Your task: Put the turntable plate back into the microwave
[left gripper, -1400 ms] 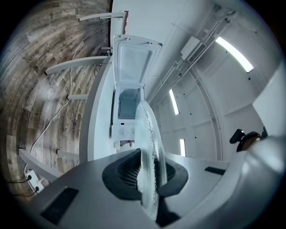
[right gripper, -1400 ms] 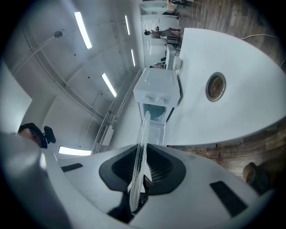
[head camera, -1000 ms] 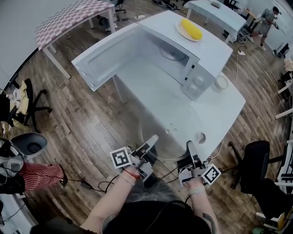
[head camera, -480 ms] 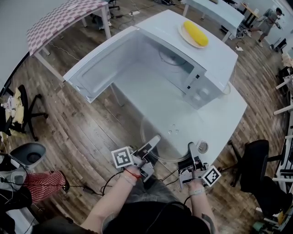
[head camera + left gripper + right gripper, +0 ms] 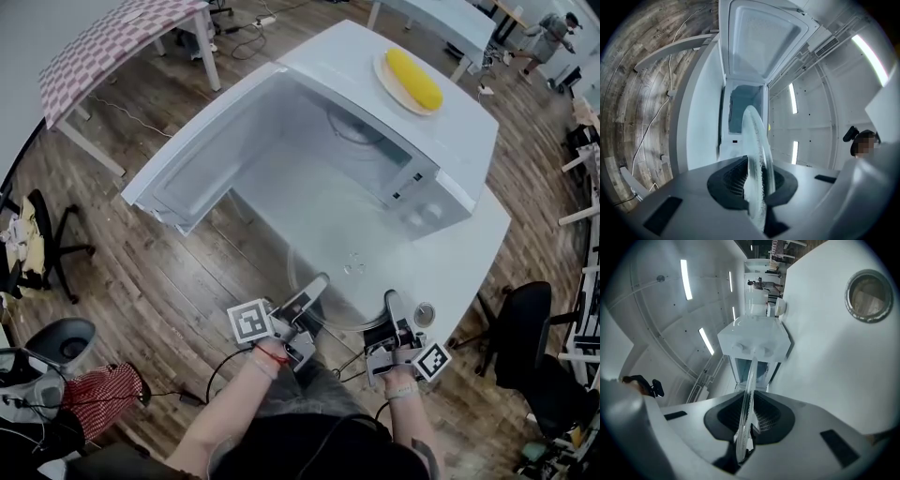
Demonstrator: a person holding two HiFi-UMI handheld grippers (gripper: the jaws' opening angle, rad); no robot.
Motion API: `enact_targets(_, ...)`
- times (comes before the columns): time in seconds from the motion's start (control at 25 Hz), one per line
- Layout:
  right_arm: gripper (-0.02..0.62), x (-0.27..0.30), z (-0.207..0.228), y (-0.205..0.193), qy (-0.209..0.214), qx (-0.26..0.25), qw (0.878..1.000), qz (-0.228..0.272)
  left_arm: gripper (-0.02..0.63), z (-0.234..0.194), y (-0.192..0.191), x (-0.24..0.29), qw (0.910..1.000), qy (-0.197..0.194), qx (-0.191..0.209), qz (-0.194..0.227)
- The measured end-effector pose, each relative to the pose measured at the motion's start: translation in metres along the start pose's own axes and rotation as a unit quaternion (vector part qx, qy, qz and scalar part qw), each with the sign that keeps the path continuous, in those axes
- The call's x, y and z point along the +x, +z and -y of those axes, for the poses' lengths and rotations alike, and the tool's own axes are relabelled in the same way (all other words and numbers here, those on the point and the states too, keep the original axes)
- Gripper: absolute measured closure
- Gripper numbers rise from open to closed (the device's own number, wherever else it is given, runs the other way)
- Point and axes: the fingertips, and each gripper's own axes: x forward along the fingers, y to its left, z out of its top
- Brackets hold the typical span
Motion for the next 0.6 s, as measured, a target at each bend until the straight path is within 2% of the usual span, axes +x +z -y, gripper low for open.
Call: enact_targets(0.6,0.545,0.056,0.01,-0.012,-0.014,-0.006,0.999,0.04,0.568,-0.011,0.064,0.016,0.999,0.01,-0.024,-0.036)
